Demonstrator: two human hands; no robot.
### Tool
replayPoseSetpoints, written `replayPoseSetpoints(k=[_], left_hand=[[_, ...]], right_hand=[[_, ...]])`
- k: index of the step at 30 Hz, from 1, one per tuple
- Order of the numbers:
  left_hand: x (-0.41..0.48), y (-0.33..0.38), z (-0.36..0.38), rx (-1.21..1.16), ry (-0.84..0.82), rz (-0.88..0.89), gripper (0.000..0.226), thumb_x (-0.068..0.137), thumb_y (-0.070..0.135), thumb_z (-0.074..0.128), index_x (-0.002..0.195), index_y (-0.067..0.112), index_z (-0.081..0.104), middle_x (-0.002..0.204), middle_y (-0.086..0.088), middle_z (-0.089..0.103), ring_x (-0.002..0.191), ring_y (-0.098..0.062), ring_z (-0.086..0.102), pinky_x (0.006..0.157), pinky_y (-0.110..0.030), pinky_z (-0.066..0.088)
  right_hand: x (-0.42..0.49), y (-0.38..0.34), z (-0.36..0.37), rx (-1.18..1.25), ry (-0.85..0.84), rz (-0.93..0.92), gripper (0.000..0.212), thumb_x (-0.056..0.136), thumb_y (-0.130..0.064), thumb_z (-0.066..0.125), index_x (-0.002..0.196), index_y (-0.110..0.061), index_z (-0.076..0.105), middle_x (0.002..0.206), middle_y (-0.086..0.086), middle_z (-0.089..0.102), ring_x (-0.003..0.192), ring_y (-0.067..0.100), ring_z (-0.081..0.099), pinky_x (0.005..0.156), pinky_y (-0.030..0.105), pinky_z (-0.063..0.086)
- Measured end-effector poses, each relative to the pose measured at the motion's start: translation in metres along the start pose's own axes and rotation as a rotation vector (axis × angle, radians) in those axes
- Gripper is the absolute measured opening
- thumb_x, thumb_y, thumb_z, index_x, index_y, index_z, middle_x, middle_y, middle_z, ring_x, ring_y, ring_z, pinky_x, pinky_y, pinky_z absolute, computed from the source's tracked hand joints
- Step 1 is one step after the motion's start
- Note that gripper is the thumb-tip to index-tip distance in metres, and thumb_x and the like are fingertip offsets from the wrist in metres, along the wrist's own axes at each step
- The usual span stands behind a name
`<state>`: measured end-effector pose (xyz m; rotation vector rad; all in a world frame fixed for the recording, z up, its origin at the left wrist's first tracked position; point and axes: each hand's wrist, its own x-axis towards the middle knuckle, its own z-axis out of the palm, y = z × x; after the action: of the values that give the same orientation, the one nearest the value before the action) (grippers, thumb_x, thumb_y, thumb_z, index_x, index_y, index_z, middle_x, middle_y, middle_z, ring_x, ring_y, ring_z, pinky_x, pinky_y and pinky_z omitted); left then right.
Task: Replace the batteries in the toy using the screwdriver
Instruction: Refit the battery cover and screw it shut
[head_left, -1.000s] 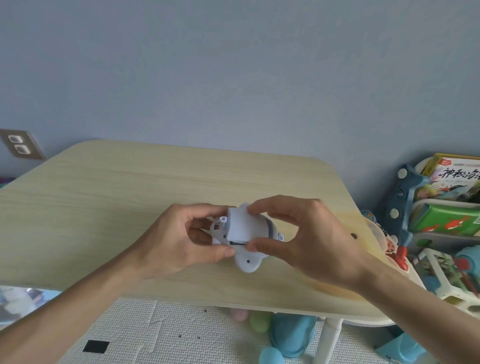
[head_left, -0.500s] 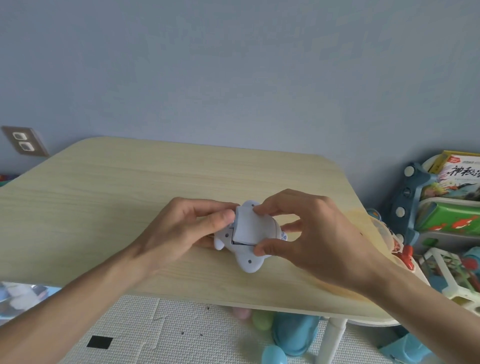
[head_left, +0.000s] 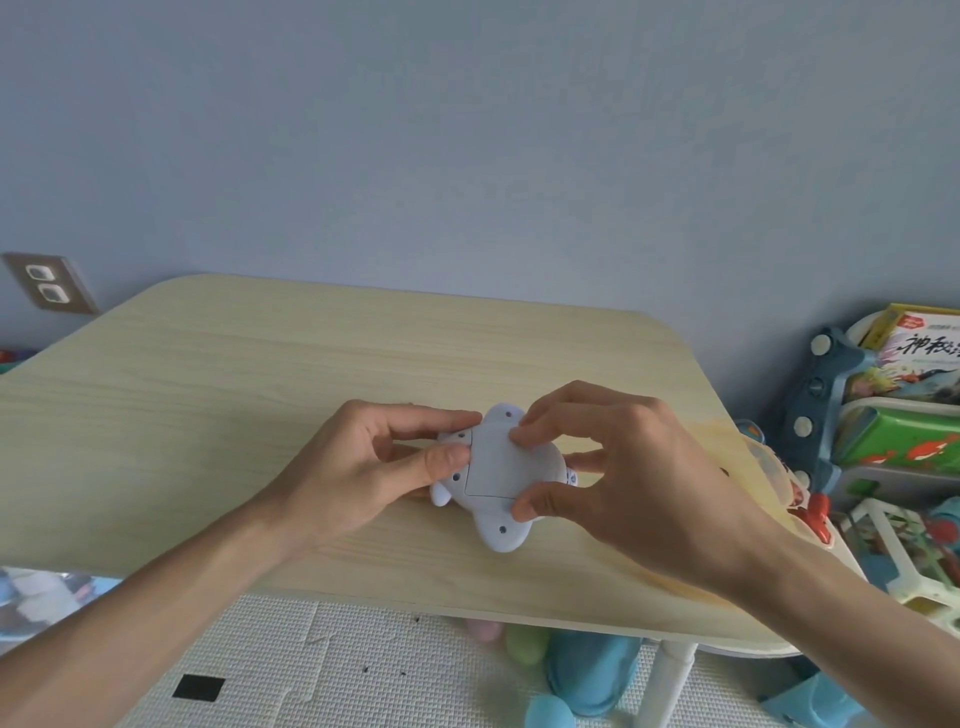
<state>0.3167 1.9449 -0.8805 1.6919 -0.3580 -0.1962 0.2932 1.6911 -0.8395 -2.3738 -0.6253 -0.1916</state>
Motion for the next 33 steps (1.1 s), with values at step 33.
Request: replayPoseSetpoints(k=[33], left_hand=[[-0.013, 0.001, 0.004, 0.097, -0.067, -0.019, 0.072, 0.082, 0.002, 0.091, 0.144, 0.027, 0.066, 0.121, -0.001, 0.084, 0.111, -0.020, 0.081, 0.097, -0.032, 0.062]], right_hand=[[0.151, -0.030, 0.032, -0.465, -0.708, 0.249, 0.016, 0.090, -0.019, 0.072, 0.101, -0.025, 0.081, 0.108, -0.003, 0.079, 0.107, 0.023, 0.073, 0.086, 0.032, 0.057]])
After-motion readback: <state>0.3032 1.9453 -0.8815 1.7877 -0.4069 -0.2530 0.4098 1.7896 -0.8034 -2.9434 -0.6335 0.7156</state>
